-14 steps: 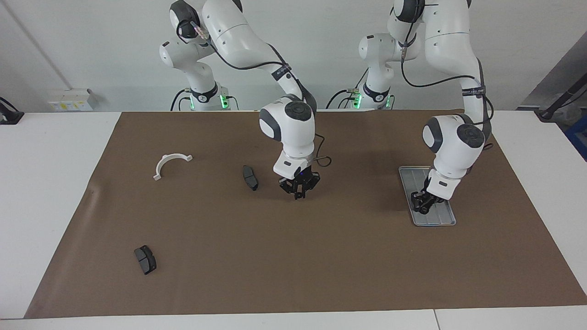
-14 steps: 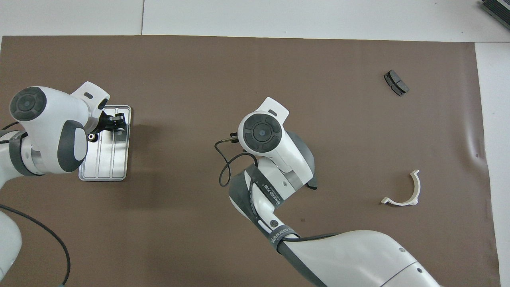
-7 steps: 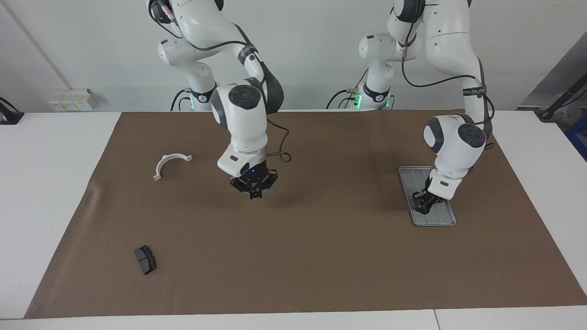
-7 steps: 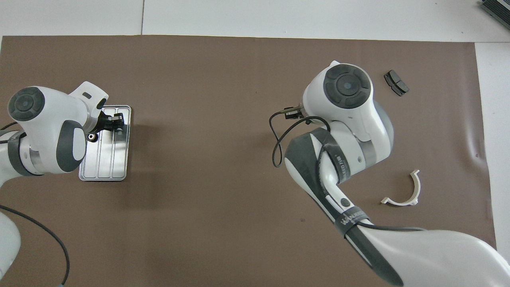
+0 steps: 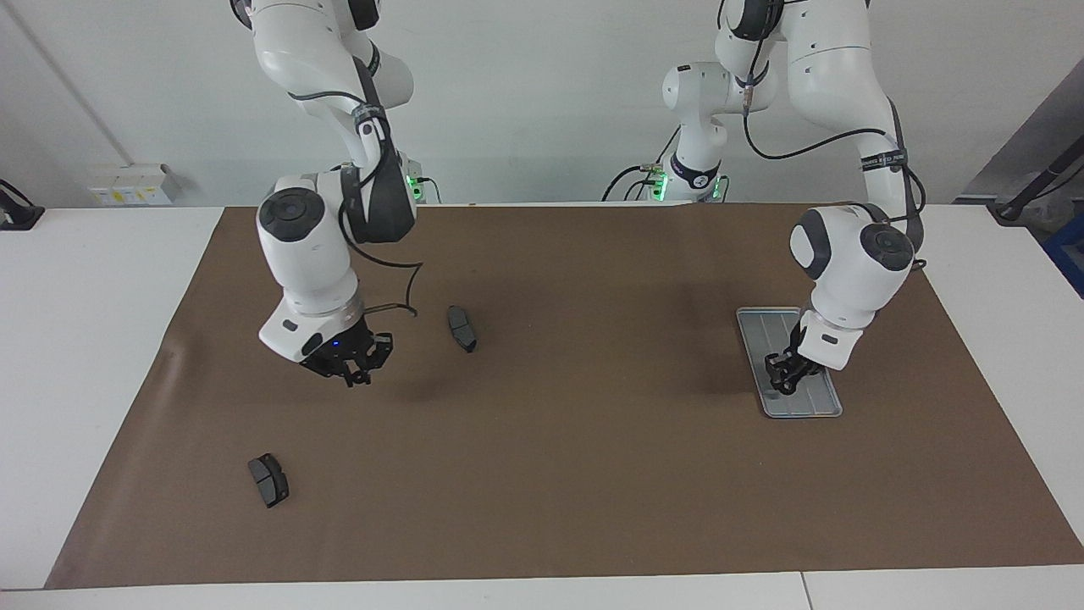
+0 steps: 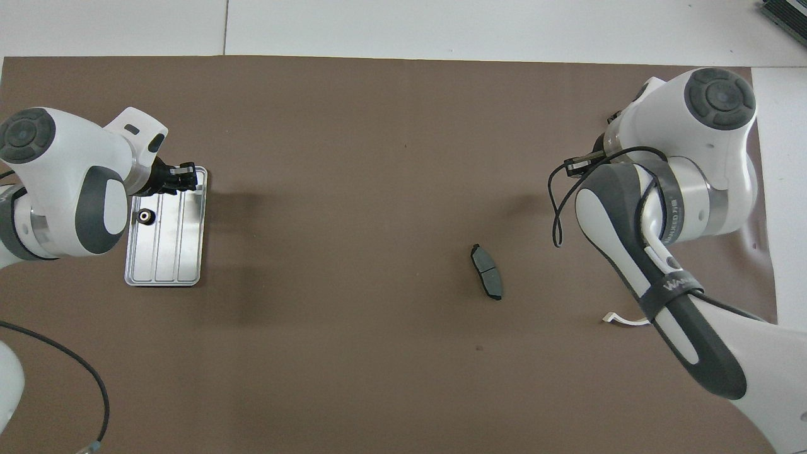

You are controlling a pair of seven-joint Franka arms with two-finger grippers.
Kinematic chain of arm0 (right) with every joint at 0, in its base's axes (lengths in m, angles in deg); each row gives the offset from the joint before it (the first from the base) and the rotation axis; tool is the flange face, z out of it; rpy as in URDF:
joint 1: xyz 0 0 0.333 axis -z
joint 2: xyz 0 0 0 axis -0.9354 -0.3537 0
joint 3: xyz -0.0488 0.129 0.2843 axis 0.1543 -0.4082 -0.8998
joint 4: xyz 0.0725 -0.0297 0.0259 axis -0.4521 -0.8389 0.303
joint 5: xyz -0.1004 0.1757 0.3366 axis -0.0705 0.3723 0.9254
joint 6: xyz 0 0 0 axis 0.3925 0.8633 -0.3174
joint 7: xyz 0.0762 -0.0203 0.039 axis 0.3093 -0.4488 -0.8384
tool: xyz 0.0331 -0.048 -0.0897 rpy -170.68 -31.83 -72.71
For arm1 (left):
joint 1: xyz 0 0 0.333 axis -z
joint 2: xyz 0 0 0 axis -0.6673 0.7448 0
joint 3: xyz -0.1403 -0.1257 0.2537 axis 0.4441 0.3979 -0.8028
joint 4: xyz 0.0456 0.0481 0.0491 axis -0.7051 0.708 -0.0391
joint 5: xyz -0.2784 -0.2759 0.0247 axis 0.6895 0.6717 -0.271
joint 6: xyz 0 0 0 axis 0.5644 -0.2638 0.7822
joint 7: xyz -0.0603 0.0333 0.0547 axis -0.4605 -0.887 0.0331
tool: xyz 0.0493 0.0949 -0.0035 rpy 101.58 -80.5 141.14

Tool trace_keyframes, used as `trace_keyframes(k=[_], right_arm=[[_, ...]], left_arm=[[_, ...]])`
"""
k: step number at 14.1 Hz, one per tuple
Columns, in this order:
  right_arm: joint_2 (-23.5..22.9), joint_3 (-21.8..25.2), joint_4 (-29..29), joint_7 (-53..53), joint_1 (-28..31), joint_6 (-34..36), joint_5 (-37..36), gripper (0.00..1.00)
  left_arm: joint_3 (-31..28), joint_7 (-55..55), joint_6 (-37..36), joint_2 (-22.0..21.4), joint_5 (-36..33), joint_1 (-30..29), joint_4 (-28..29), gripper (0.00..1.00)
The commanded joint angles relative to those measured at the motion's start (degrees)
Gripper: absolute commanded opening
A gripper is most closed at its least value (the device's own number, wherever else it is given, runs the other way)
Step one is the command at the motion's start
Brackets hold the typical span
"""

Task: Place bearing gear from tray to pile

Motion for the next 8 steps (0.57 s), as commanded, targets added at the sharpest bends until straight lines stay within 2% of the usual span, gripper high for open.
trace_keyframes(k=[1,4,8], right_arm=[[0.8,-0.8,-5.8,-4.6,3.9,-5.2,1.4,0.0],[-0.1,-0.8,-9.8,-6.5,6.8,-10.0,2.0,0.0],[-2.7,-0.8,-9.9,-9.8,8.4,-10.6,7.0,0.0]], left_arm=[[-0.5,8.0,-2.1,-0.7,1.2,5.0,-0.6,0.19],[-0.7,20.0,-1.5,-0.9,1.2,11.9,-0.2,0.19],[-0.7,35.7,0.4,-1.1,1.2,21.5,0.3,0.21]])
